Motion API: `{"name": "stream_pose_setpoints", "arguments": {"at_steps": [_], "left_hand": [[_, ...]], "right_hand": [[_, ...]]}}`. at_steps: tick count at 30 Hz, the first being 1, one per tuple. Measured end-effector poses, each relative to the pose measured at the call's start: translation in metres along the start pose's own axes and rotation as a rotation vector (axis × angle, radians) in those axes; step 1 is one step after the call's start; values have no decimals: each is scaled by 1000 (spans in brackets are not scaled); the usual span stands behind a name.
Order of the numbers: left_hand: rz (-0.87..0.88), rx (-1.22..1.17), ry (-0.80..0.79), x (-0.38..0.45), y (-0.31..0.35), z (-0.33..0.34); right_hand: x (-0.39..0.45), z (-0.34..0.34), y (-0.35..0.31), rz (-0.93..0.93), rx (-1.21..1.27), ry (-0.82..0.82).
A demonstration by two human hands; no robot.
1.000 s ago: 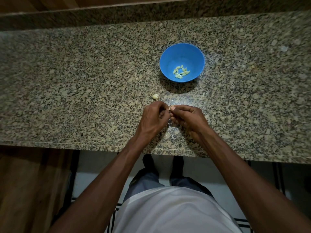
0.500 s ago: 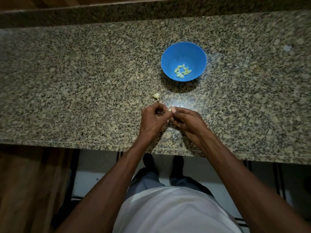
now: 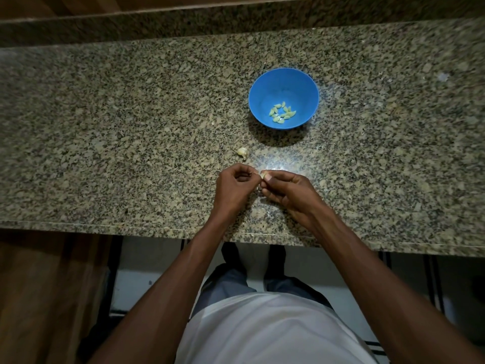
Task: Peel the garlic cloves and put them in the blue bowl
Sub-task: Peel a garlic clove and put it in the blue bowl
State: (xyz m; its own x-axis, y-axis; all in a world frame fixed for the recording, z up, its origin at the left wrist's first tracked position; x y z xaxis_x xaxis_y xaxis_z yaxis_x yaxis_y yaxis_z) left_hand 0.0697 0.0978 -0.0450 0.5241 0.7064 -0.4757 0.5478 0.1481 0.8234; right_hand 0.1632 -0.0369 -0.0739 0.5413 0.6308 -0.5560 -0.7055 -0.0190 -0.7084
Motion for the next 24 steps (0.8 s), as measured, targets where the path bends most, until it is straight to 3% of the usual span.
{"name": "stream_pose_setpoints", "arguments": {"at_steps": [9,14,24], "left_hand": [[172,130,-115,-12,8,3],[225,243,-54,-10,12,0],[82,221,-123,-5,15,0]], "right_hand": [[-1,-10,-17,-170,-262,19],[-3,-5,-21,-199,-286,-38],[-5,-1,-37,-436,-570,-48]]}}
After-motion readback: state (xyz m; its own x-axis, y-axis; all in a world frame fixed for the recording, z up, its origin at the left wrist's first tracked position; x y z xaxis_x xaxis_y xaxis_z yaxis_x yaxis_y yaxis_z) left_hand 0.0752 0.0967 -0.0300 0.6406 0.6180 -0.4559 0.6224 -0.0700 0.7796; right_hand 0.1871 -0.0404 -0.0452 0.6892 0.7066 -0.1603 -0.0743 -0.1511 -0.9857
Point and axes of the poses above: each hand's wrist, its own x-axis towards the middle knuckle, its own z-axis out of the palm, y = z × x, the point moved 8 cm from there along x, towards the middle knuckle, and after that the axes turned 9 degrees about -z, right-handed, at the moved point
